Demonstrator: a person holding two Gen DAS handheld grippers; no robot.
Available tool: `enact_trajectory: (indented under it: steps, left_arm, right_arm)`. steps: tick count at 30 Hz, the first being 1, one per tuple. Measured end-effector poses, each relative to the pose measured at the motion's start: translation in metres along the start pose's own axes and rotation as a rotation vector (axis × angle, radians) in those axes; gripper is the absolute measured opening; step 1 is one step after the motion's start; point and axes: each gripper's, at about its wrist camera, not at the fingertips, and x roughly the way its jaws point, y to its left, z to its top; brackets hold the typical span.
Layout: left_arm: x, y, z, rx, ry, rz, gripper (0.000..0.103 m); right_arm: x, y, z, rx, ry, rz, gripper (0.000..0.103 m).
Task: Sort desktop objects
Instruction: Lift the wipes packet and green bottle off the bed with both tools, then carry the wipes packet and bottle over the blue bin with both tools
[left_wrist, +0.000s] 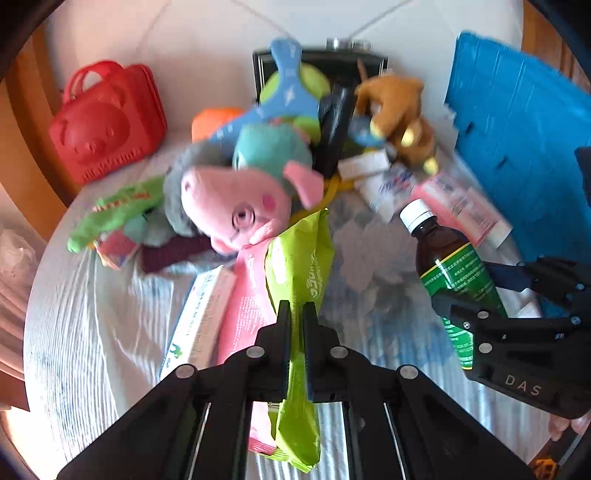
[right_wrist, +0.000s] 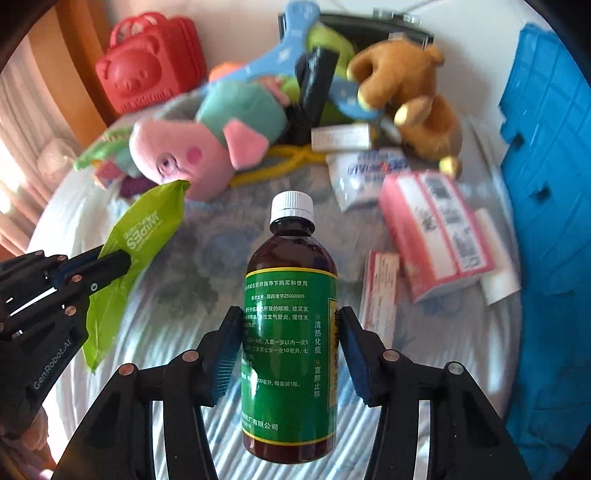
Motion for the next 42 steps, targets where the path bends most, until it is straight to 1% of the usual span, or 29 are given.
enact_trajectory:
  steps: [1,4,8,13,17,21,26,30,33,35,38,40,42]
  left_arm:
    - [-0.008,0.003,0.005,0.003,-0.030,-0.001,0.006]
    - [-0.032,-0.006,0.014,0.013,-0.122,0.015,0.006]
    - [-0.073,-0.014,0.023,0.012,-0.220,0.001,0.006]
    - [-0.119,-0.033,0.037,0.043,-0.348,-0.023,0.006]
    - [-0.151,-0.060,0.051,0.066,-0.433,-0.064,0.006]
    - [-0.178,-0.097,0.067,0.095,-0.509,-0.101,0.006]
    - [-0.205,-0.153,0.090,0.140,-0.579,-0.161,0.006]
    - [-0.228,-0.209,0.109,0.190,-0.626,-0.202,0.006]
    - [-0.243,-0.253,0.120,0.227,-0.655,-0.226,0.006]
    - [-0.251,-0.281,0.128,0.248,-0.656,-0.248,0.006]
    - [-0.257,-0.324,0.137,0.275,-0.622,-0.273,0.006]
    - [-0.255,-0.351,0.146,0.297,-0.578,-0.295,0.006]
    - [-0.244,-0.374,0.157,0.315,-0.516,-0.315,0.006]
  right_arm:
    - [-0.011,0.000,0.001,-0.002,-0.030,-0.002,0.052]
    - [-0.047,0.000,0.007,-0.005,-0.124,-0.010,0.052]
    - [-0.095,0.004,0.017,-0.027,-0.252,-0.033,0.052]
    - [-0.164,-0.002,0.023,-0.030,-0.411,-0.060,0.052]
    - [-0.214,-0.015,0.023,-0.013,-0.516,-0.107,0.052]
    - [-0.260,-0.036,0.015,0.016,-0.606,-0.173,0.052]
    - [-0.317,-0.079,0.001,0.048,-0.700,-0.291,0.052]
    - [-0.347,-0.128,-0.010,0.103,-0.746,-0.375,0.052]
    - [-0.362,-0.169,-0.020,0.151,-0.747,-0.431,0.052]
    - [-0.367,-0.197,-0.028,0.177,-0.727,-0.467,0.052]
    - [-0.368,-0.235,-0.037,0.214,-0.688,-0.505,0.052]
    - [-0.366,-0.258,-0.041,0.235,-0.661,-0.521,0.052]
    - [-0.367,-0.283,-0.045,0.260,-0.630,-0.531,0.052]
